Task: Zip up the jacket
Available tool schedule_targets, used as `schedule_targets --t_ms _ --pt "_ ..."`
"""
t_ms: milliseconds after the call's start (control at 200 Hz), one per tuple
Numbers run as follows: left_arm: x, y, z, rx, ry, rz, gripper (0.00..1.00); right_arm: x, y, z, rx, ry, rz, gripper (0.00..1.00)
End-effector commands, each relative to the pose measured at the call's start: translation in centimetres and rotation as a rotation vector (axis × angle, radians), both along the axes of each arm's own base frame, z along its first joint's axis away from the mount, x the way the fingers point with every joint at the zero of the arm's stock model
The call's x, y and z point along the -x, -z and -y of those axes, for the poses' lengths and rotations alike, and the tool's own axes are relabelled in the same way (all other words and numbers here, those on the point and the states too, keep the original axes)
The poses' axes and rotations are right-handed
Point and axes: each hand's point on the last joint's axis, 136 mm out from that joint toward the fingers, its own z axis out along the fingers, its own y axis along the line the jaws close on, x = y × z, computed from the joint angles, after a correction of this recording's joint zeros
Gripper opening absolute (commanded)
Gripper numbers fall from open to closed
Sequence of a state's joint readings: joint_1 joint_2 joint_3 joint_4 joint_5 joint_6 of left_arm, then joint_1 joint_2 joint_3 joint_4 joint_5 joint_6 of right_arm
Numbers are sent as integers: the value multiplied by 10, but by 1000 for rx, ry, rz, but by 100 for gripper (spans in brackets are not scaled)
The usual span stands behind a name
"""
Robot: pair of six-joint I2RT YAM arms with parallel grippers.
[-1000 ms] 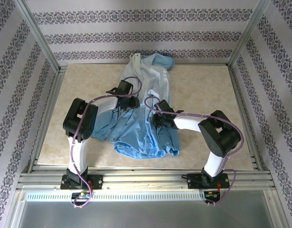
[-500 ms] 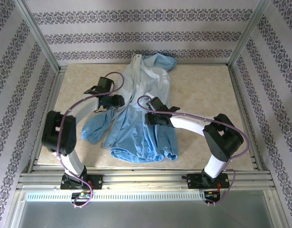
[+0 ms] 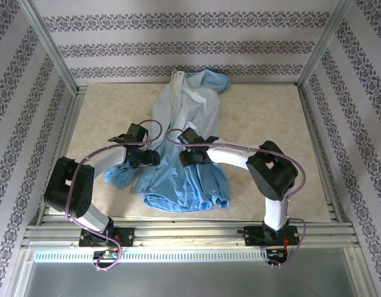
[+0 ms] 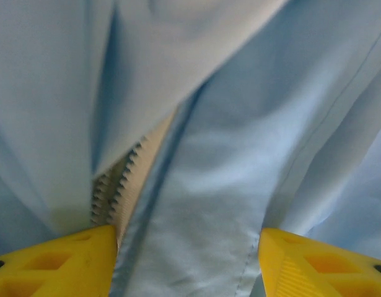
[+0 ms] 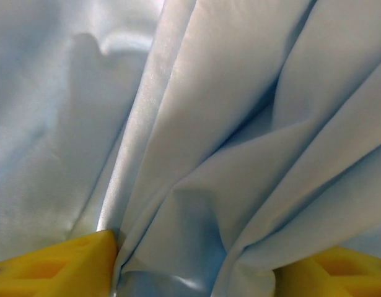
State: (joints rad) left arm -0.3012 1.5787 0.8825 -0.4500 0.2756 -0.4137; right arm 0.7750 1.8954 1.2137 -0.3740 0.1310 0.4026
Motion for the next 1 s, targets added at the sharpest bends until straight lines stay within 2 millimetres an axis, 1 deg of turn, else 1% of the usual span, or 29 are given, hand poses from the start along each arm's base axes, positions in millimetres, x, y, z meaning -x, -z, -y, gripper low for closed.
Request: schedule_targets --t_ms 0,100,180,260,365,475,560,640,754,849,909,994 --pt "12 19 -9 -56 -34 -51 60 7 8 7 60 -21 -49 53" --pt "22 31 -21 -109 -66 -74 57 6 11 19 75 -10 -65 40" --pt "28 35 -28 -135 -78 -82 56 4 11 29 77 3 -67 31" --pt "31 37 -35 -150 -91 -91 56 2 11 40 75 19 -73 23" --pt "35 39 -45 -166 -113 -105 55 0 11 52 71 40 -83 16" --pt "36 36 -51 -164 -133 -101 53 -2 8 59 68 51 -75 14" --pt "35 30 -54 -154 -142 -85 52 -1 9 64 74 52 -74 12" --pt "33 24 -58 -144 -148 -76 52 -2 11 73 89 61 -79 10" --pt "31 13 -60 -116 -151 -64 59 -5 14 93 119 84 -88 9" --pt "27 -1 -58 -91 -149 -31 61 -10 14 110 108 130 -98 9" --pt "23 -10 -57 -76 -151 -9 62 -15 8 116 55 166 -99 11" --pt "18 -17 -56 -66 -151 13 62 -21 -8 118 17 186 -65 21"
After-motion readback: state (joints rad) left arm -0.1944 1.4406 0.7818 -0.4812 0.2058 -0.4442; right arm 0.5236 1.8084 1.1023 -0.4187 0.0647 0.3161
